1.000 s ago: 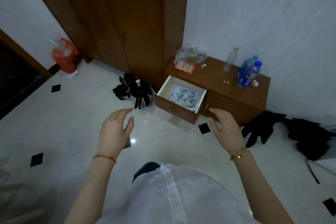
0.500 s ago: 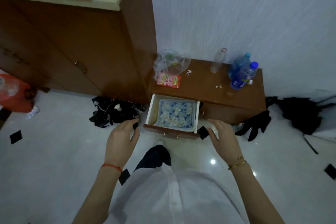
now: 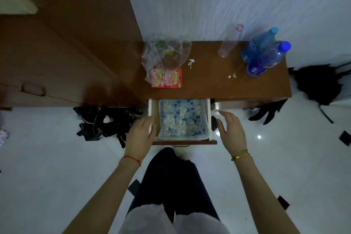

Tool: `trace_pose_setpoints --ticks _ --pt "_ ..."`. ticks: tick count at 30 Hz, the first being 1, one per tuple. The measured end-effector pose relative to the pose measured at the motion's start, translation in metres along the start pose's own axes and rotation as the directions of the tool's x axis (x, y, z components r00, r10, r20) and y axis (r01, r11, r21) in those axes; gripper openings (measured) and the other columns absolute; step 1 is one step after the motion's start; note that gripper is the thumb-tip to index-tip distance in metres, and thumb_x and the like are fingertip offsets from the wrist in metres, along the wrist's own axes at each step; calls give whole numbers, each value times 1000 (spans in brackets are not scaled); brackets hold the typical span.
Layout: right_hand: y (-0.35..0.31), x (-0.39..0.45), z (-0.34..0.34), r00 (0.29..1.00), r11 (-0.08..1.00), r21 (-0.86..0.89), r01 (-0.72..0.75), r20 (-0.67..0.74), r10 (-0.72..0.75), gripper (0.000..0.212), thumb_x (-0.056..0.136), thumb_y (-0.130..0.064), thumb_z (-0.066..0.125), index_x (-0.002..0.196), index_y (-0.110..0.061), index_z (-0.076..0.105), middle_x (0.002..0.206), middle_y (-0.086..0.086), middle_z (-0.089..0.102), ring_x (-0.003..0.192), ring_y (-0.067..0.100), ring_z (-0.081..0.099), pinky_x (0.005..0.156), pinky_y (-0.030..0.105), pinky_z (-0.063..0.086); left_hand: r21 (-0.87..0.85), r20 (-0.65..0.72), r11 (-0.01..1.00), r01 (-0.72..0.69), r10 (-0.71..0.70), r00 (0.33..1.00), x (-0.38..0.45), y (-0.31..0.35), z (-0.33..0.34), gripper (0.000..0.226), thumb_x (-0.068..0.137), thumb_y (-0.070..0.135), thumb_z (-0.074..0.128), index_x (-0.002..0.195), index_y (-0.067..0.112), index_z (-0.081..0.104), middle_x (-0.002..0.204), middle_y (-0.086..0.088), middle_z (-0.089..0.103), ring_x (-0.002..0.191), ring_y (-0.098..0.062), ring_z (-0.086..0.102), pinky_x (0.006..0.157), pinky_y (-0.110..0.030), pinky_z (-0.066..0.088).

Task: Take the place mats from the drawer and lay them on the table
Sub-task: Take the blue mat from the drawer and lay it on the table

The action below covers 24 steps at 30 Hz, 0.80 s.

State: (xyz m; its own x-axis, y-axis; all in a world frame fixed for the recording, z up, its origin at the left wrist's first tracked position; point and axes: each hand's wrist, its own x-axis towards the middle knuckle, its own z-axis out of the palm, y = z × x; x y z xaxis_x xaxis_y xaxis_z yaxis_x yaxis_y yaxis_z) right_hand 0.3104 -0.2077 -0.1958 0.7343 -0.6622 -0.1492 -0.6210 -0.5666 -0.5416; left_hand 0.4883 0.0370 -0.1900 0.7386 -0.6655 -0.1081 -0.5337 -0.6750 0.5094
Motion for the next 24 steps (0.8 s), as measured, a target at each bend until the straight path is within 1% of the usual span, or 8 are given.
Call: trace_pose_setpoints --ticks 2,5,10,13,16,19,22,24 --pt "22 13 33 999 999 -3 -34 29 34 31 97 -18 51 126 -10 55 118 8 60 108 24 52 86 33 47 -1 25 1000 25 -25 999 15 -15 36 21 93 12 55 112 5 61 102 -13 65 92 -28 62 79 -38 55" --pt "56 25 84 992 996 6 -91 84 90 35 97 -25 48 130 -13 52 122 6 58 113 21 51 91 35 48 -27 55 996 84 -83 995 32 -36 90 16 91 7 58 106 4 61 97 -16 64 88 -31 61 72 -37 54" --pt "108 37 159 988 992 6 -128 82 127 34 97 -24 50 128 -12 53 119 7 59 110 23 53 87 36 48 -18 150 980 199 -194 969 45 -79 185 30 95 18 51 121 4 59 114 -16 64 103 -33 61 83 -42 56" --pt "132 39 190 990 992 10 -129 54 128 33 96 -21 52 127 -10 54 113 9 59 103 26 56 81 34 49 -17 198 965 263 -254 947 47 -94 229 35 95 24 45 122 4 59 113 -16 63 102 -34 61 78 -44 56" --pt "147 37 209 994 994 28 -110 4 110 29 94 -18 56 122 -8 56 107 10 60 93 27 58 78 37 53 5 241 936 353 -344 907 46 -104 256 33 96 20 50 125 6 57 117 -16 60 102 -34 58 73 -42 54" --pt "157 32 221 997 996 40 -74 15 73 31 89 -14 63 119 -6 57 104 11 58 90 27 58 78 38 54 51 273 912 406 -404 873 45 -110 270 34 96 21 51 125 3 55 116 -21 59 103 -38 56 77 -43 50" --pt "163 30 225 995 994 46 -101 27 100 34 84 -14 69 116 -7 58 104 9 55 87 25 57 77 29 49 118 312 882 456 -469 826 42 -118 279 39 96 26 51 127 2 53 116 -23 61 101 -41 58 79 -46 50" --pt "165 30 227 992 990 61 -128 20 127 33 82 -14 71 113 -8 59 102 6 54 83 22 56 75 21 44 105 314 866 488 -495 811 39 -122 283 39 95 29 52 123 1 55 115 -24 63 98 -42 61 80 -46 52"
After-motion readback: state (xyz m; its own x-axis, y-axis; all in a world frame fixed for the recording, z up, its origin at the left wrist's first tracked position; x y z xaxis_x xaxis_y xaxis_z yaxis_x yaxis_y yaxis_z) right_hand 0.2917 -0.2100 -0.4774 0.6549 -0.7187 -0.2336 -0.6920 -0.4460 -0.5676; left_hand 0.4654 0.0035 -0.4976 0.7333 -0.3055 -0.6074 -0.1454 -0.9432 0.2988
